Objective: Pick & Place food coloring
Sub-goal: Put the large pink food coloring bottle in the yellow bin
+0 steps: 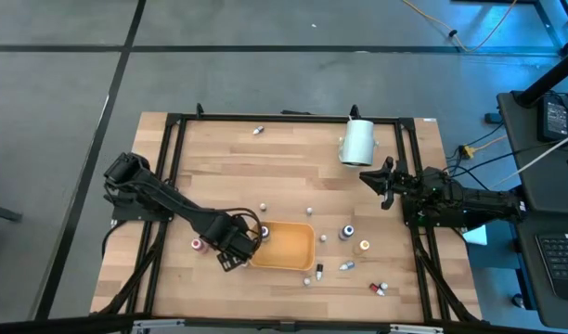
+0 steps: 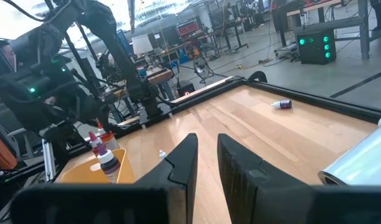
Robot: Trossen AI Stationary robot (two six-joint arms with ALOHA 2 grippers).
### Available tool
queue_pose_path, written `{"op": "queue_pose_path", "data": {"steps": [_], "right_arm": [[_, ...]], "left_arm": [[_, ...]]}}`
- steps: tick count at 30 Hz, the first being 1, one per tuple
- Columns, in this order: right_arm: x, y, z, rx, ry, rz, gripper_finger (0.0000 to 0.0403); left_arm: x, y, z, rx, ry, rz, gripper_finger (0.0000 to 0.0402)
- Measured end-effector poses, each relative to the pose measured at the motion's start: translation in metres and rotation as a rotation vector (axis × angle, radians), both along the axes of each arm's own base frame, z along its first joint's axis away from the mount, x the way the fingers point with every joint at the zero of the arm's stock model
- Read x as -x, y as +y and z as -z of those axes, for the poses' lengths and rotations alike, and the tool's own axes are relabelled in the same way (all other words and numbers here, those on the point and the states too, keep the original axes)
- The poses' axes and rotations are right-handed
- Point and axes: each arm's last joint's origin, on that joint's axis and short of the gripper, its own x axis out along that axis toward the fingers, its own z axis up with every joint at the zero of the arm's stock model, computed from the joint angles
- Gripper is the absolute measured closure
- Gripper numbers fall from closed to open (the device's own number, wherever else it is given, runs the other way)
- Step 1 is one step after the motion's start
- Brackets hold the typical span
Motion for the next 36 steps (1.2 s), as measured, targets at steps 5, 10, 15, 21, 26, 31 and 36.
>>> {"op": "queue_pose_path", "data": {"steps": [5, 10, 15, 21, 26, 31, 36], "right_arm": [[0.000, 0.000, 0.000, 0.002, 0.000, 0.000, 0.0337], [0.000, 0.000, 0.000, 0.004, 0.001, 0.001, 0.0337], [0.000, 0.000, 0.000, 0.018, 0.004, 0.007, 0.0337], [0.000, 0.000, 0.000, 0.028, 0.007, 0.007, 0.0337], [0.000, 0.000, 0.000, 0.028, 0.006, 0.008, 0.0337], [0.000, 0.000, 0.000, 0.028, 0.006, 0.008, 0.0337], [0.000, 0.000, 0.000, 0.028, 0.007, 0.011, 0.0337]], "left_arm": [[-0.001, -0.001, 0.004, 0.027, -0.015, -0.003, 0.0143], [-0.002, -0.003, 0.003, 0.067, -0.018, -0.005, 0.0171], [-0.003, -0.003, 0.003, 0.070, -0.028, -0.004, 0.0215], [-0.003, -0.003, 0.003, 0.057, -0.037, 0.004, 0.0272], [-0.003, -0.002, 0.002, 0.052, -0.042, 0.046, 0.0284], [-0.001, -0.001, -0.004, 0.062, -0.039, 0.046, 0.0284], [0.006, 0.004, -0.044, 0.027, -0.103, 0.043, 0.0284]]}}
